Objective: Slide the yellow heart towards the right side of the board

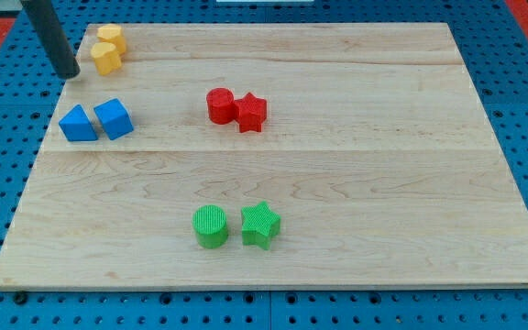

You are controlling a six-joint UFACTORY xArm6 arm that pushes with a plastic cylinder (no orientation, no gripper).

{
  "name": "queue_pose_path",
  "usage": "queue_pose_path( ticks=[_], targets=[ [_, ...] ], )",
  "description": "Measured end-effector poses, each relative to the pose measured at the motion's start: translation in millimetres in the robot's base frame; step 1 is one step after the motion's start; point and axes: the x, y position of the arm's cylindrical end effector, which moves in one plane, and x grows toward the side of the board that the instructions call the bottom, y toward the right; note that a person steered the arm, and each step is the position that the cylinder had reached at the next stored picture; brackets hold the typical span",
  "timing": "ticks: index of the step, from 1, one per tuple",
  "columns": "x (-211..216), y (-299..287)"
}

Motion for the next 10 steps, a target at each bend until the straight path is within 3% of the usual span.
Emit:
queue_pose_path(
  ticks=[1,2,3,4,5,6,10],
  targets=[
    [-8.4,61.8],
    [16.2,191.6],
    [17.5,257.1],
    [-2.5,198.8],
    [-19.5,291.6],
    [-17.6,348.0],
    [-32.7,343.0]
  ],
)
